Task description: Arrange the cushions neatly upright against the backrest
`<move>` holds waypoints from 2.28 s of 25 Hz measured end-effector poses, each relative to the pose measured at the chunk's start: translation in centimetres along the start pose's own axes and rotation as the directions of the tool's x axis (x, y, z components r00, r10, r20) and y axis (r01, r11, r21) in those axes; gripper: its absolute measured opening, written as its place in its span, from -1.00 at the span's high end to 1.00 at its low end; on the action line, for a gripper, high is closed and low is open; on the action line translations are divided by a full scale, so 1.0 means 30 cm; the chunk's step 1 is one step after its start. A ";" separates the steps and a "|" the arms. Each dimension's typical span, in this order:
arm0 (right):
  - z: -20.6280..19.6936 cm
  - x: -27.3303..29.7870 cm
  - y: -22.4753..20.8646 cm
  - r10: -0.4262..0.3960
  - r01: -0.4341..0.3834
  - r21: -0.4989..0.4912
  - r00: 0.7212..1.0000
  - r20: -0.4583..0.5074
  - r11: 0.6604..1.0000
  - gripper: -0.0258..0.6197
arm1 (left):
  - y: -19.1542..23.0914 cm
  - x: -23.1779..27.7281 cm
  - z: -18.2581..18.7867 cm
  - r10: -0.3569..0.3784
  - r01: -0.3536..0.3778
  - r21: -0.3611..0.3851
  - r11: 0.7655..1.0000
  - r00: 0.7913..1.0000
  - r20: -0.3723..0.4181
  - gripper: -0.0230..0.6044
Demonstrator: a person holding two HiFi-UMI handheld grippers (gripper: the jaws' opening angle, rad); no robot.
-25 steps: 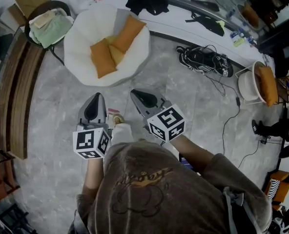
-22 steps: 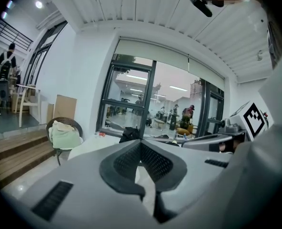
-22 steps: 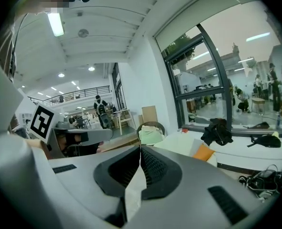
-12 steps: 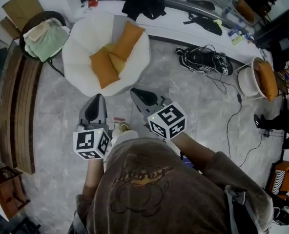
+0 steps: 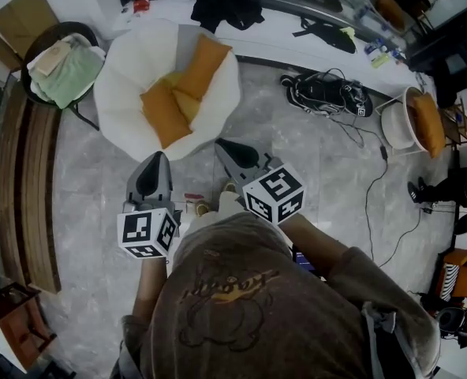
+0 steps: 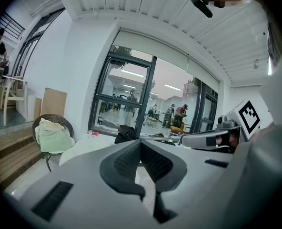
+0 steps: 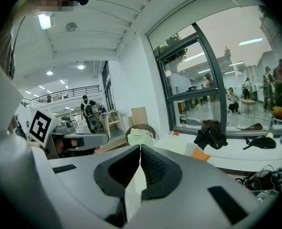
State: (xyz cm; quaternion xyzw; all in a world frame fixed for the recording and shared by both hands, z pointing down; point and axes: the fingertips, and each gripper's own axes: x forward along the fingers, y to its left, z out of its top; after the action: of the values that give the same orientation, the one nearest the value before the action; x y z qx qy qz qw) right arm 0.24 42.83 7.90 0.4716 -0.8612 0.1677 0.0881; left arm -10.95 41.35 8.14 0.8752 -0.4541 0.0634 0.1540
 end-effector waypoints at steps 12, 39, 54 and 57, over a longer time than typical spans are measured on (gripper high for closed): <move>0.062 0.175 -0.116 0.004 -0.004 0.005 1.000 -0.006 1.000 0.85 | 0.125 0.191 0.058 0.009 -0.008 -0.019 1.000 1.000 0.004 0.91; 0.310 0.680 -0.587 0.186 -0.190 -0.069 0.981 -0.058 0.979 0.85 | 0.328 0.849 0.314 0.131 -0.128 -0.060 0.990 0.990 0.043 0.91; 0.303 0.952 -0.617 0.226 -0.231 -0.046 0.970 -0.091 0.972 0.85 | 0.552 0.963 0.328 0.183 -0.180 -0.072 0.981 0.983 0.028 0.91; 0.295 1.010 -0.618 0.225 -0.229 -0.034 0.970 -0.094 0.973 0.85 | 0.612 0.998 0.324 0.194 -0.194 -0.073 0.978 0.981 0.006 0.91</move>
State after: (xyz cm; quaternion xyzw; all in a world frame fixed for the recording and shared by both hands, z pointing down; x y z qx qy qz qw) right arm -0.43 6.56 12.87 0.3600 -0.9082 0.1782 0.1175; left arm -8.84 5.05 10.36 0.8211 -0.5403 0.0559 0.1754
